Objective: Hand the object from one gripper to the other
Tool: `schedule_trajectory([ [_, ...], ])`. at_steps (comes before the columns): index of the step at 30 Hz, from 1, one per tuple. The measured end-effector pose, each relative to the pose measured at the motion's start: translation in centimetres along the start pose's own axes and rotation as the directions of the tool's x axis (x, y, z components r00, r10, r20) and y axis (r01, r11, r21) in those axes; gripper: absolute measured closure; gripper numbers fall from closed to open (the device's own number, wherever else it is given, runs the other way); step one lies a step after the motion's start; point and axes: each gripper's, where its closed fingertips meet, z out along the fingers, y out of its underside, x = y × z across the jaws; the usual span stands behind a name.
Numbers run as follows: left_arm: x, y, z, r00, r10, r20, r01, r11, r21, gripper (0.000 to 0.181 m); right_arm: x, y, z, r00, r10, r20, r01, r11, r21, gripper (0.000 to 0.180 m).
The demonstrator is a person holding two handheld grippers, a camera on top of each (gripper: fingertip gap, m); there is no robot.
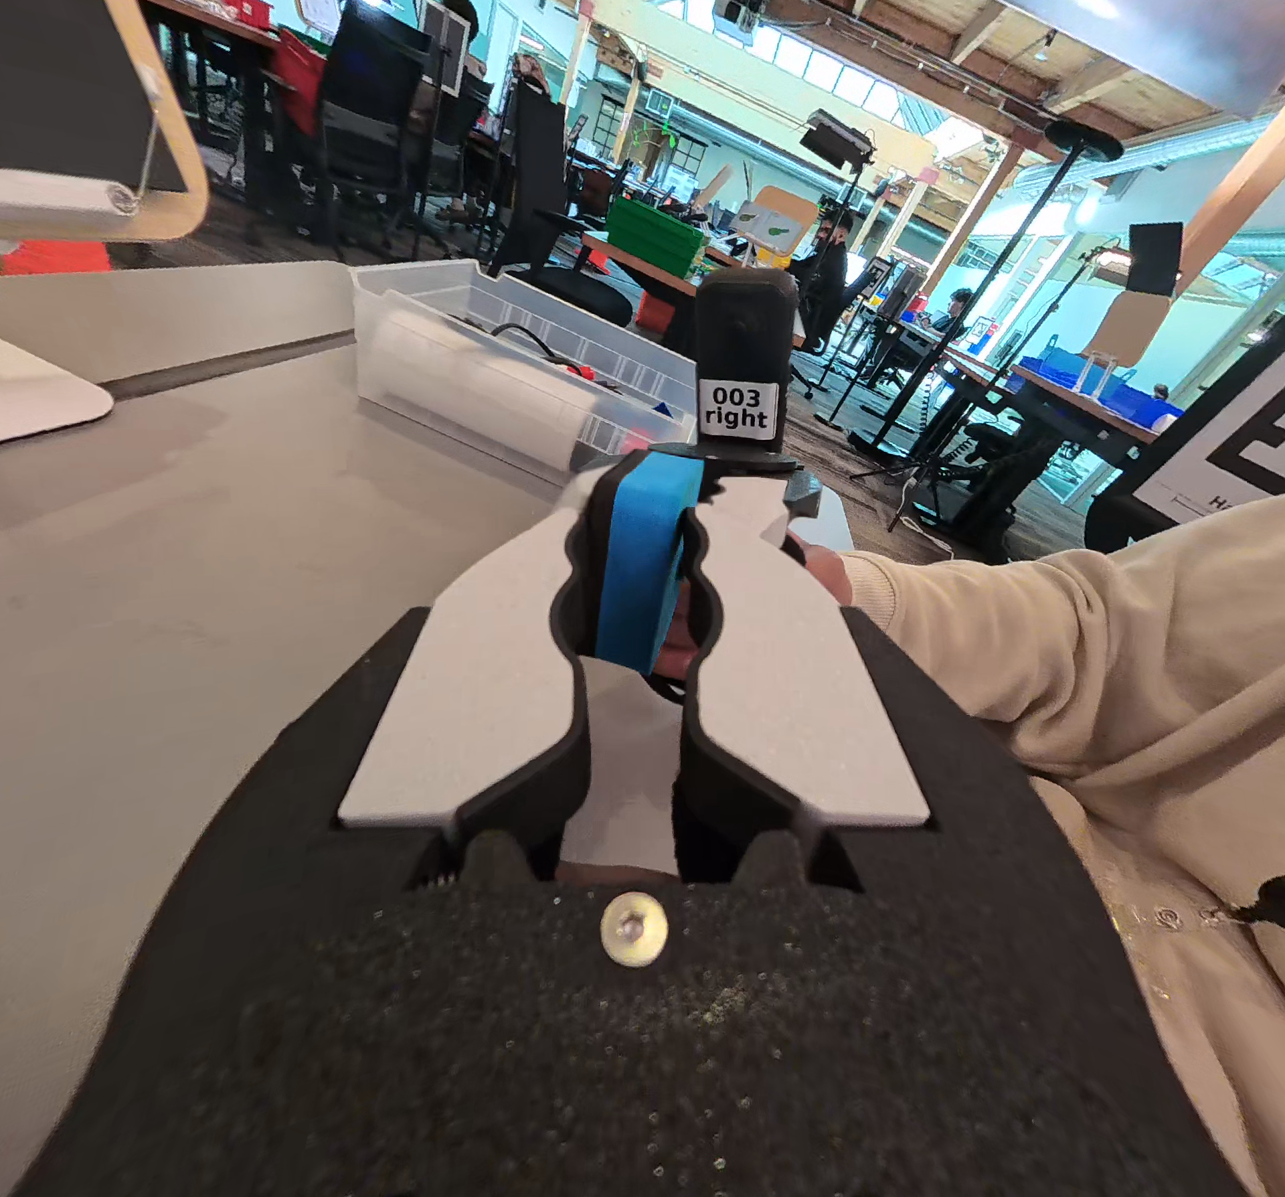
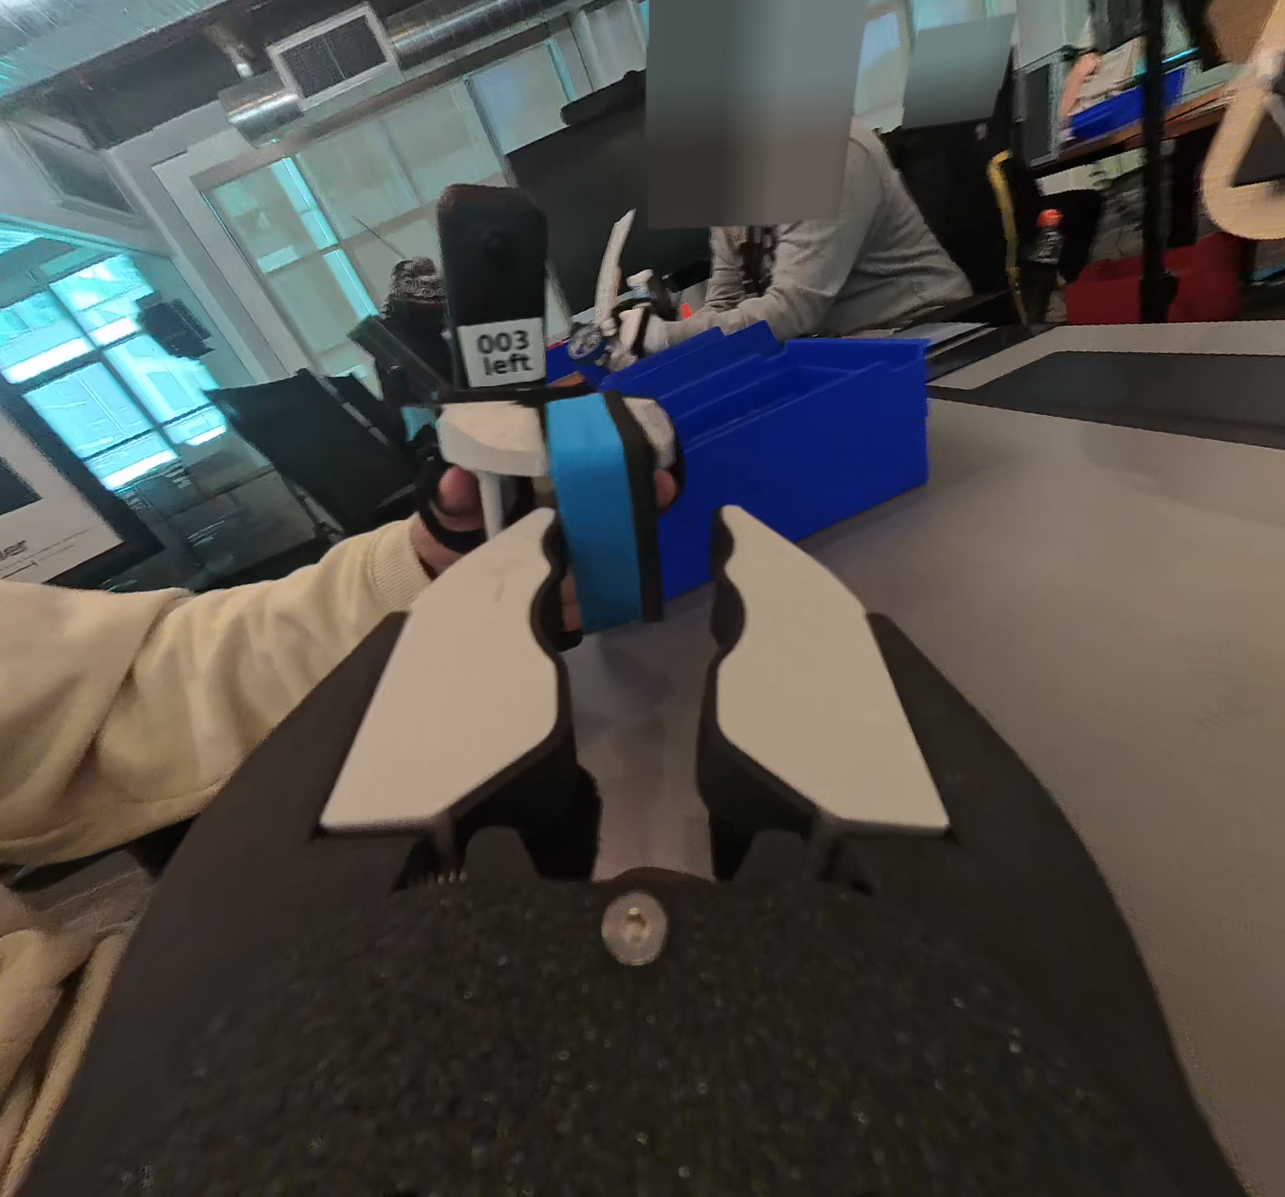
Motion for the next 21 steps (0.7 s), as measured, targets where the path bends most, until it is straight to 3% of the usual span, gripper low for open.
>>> schedule_trajectory([
  [1, 0.0, 0.1, 0.1, 1.000, 0.001, 0.000, -0.001, 1.000, 0.002, 0.156, -0.7, 0.1, 0.0, 0.999, 0.000, 0.050, 0.000, 1.000, -0.009, 0.156],
  [5, -0.7, 0.5, 0.0, 0.998, 0.013, 0.069, -0.011, 1.000, -0.029, 0.147, 0.1, 0.4, -0.4, 0.997, -0.072, -0.037, 0.069, 0.995, -0.073, 0.156],
  [7, -1.3, 0.6, -0.6, 0.985, 0.058, 0.165, -0.051, 0.998, -0.046, 0.129, 1.4, 0.3, -0.8, 0.982, -0.120, -0.142, 0.106, 0.989, -0.106, 0.156],
  [10, -2.6, 2.0, -2.3, 0.918, 0.150, 0.368, -0.116, 0.987, -0.111, 0.123, 3.6, 0.0, -2.1, 0.924, -0.213, -0.316, 0.165, 0.971, -0.172, 0.156],
  [13, -3.0, 4.9, -4.0, 0.836, 0.151, 0.528, -0.099, 0.987, -0.126, 0.129, 5.0, -0.4, -3.3, 0.856, -0.295, -0.424, 0.214, 0.950, -0.228, 0.156],
  [15, -2.5, 7.9, -4.5, 0.801, 0.094, 0.592, -0.007, 0.989, -0.147, 0.137, 5.3, -0.7, -3.6, 0.847, -0.291, -0.446, 0.204, 0.951, -0.233, 0.156],
  [18, -0.3, 11.5, -4.0, 0.800, 0.070, 0.596, 0.096, 0.966, -0.241, 0.137, 5.5, -0.8, -3.8, 0.837, -0.293, -0.462, 0.202, 0.950, -0.237, 0.156],
  [21, 1.6, 11.4, -3.9, 0.781, 0.124, 0.611, 0.030, 0.971, -0.235, 0.135, 5.8, -0.8, -3.9, 0.833, -0.294, -0.470, 0.195, 0.949, -0.247, 0.157],
])
